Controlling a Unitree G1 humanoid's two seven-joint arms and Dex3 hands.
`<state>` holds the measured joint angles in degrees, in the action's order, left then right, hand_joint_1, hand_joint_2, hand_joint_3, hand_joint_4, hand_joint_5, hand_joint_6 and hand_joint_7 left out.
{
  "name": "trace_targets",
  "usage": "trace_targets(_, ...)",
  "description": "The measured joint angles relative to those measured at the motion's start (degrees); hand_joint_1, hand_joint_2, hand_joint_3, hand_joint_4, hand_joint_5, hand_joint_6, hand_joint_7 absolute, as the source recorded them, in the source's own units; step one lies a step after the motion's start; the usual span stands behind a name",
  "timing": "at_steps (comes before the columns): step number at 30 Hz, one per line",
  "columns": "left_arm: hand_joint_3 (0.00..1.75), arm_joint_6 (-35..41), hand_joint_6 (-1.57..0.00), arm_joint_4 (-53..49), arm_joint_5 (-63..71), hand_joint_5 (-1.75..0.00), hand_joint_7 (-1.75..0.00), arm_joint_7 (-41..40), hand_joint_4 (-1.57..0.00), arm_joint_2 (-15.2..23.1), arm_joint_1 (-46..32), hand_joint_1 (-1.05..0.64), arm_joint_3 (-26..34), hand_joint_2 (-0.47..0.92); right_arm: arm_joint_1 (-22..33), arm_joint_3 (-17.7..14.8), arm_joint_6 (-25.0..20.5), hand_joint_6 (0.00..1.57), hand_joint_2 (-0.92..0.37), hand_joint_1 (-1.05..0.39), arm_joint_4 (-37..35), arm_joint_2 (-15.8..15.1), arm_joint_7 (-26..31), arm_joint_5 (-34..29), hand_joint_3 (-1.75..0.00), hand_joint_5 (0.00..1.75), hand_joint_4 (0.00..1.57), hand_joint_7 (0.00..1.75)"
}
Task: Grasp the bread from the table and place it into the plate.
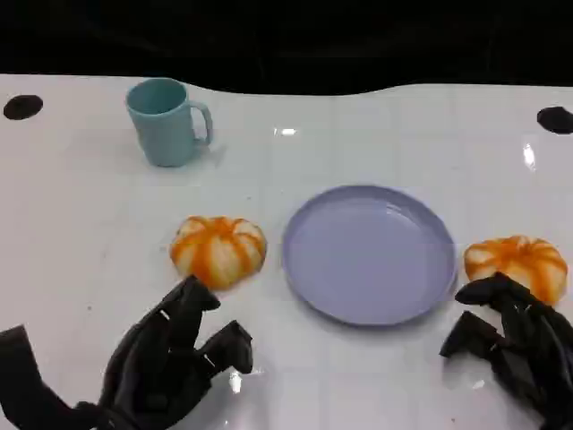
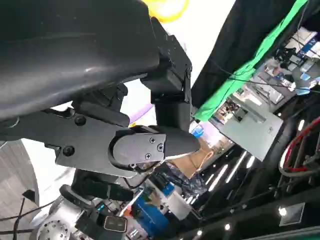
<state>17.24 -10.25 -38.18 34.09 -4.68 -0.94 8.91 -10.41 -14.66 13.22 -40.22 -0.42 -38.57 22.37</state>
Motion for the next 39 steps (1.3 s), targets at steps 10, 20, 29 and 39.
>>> trace_targets(10, 0.33, 0.0, -0.58, -1.1, 0.0, -1.75, -1.71, 0.3, -0.78, 0.0, 0.4, -0.53, 0.2, 0.92, -0.6, -0.5, 0.5, 0.68, -0.92, -0.54, -1.4, 0.0, -0.7, 1.3, -0.16, 1.55, 0.69, 1.17)
trace_targets(20, 0.36, -0.2, -0.57, -1.1, 0.0, -1.75, -1.66, 0.3, -0.75, -0.1, 0.4, -0.55, 0.2, 0.92, -1.1, -0.4, -1.6, 0.66, -0.92, -0.53, -1.3, 0.0, -0.8, 2.0, -0.14, 1.56, 0.67, 1.15)
trace_targets(29, 0.27, -14.6, -0.57, -0.2, 13.0, -1.16, -0.56, -0.9, -0.57, 0.9, -0.6, -0.52, -3.5, 0.92, -1.1, -0.2, -2.8, 0.67, -0.92, -0.53, -0.5, 0.0, -0.4, 2.0, -0.15, 1.6, 0.64, 1.16)
trace_targets(39, 0.12, -29.5, -0.53, 2.9, 30.3, -0.61, -0.04, -7.0, -0.39, 4.9, 0.6, -0.57, -8.1, 0.92, -1.7, -0.2, 2.2, 0.67, -0.92, -0.57, -3.3, 0.0, -0.3, 0.8, -0.21, 1.57, 0.67, 1.17)
